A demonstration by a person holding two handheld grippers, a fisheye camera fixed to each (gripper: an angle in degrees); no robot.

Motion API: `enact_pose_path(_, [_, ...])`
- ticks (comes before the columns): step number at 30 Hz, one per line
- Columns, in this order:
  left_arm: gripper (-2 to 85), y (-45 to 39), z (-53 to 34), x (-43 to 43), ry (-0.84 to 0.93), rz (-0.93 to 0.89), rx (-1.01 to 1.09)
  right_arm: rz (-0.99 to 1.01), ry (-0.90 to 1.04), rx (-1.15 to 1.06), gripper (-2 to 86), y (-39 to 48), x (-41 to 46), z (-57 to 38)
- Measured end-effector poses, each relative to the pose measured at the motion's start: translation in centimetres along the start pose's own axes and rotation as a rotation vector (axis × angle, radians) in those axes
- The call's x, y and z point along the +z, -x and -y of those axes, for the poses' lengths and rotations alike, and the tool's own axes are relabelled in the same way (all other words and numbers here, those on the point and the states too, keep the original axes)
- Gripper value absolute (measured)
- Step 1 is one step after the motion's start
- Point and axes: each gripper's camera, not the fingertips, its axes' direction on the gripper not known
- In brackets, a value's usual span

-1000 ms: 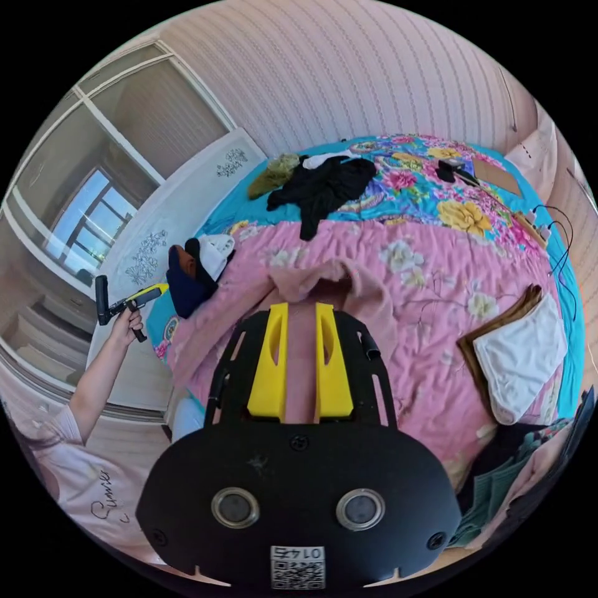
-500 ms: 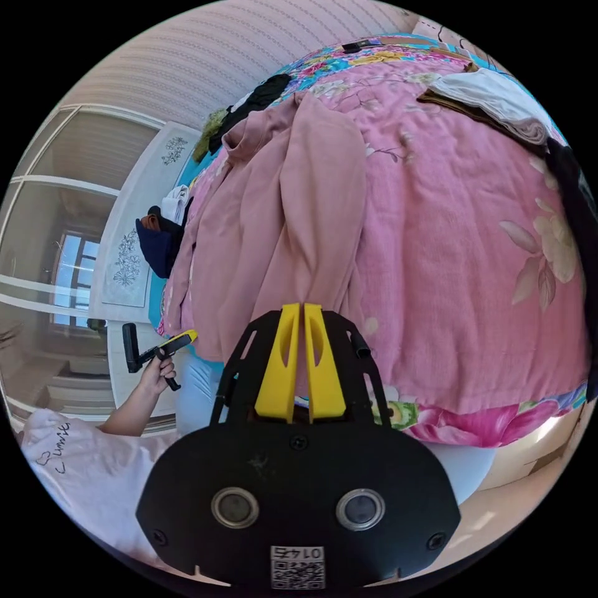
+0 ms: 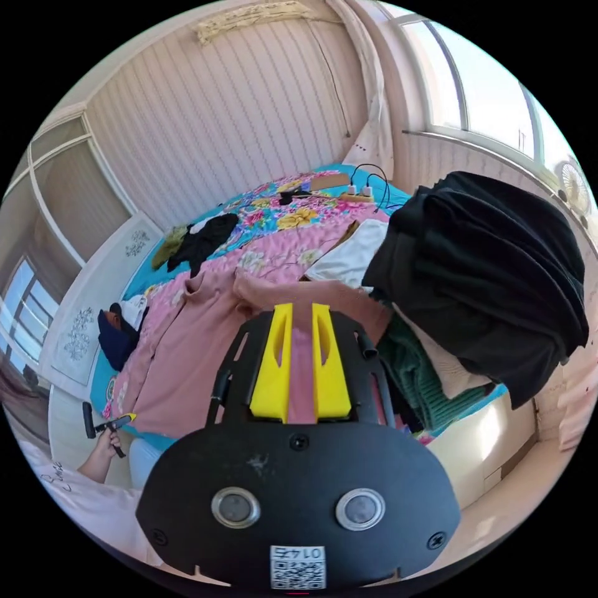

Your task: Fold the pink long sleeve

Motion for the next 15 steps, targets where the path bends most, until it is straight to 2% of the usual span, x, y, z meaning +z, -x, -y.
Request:
enact_pose_path(3, [-0.8, 0.7, -0.8, 0.4, 0.028, 0.008, -0.013, 0.106, 0.185, -0.057, 7.0, 1.4, 4.1, -4.3])
enact_pose_path(5, [-0.8, 0.7, -1.8, 1.2, 0.062, 0.033, -0.003, 0.189, 0.421, -0.089, 10.9, 3.7, 9.9, -10.3])
enact_pose_path(8, [-0.8, 1.1, -2.8, 0.6, 0.07, 0.03, -0.011, 0.277, 0.601, -0.077, 11.9, 5.9, 13.8, -15.9])
enact_pose_path(9, [-0.8, 1.2, -3.0, 0.3, 0.068, 0.029, -0.01, 0.294, 0.622, -0.074, 11.5, 6.0, 14.1, -16.6])
enact_pose_path(11, [-0.9, 1.4, -3.7, -1.4, 0.06, 0.016, 0.006, 0.27, 0.631, -0.032, 4.4, 4.9, 12.8, -17.6])
enact_pose_path(15, [-1.0, 0.9, -5.3, -5.5, 0.017, -0.007, 0.075, 0.418, 0.562, 0.042, 2.6, 0.5, 6.4, -17.2])
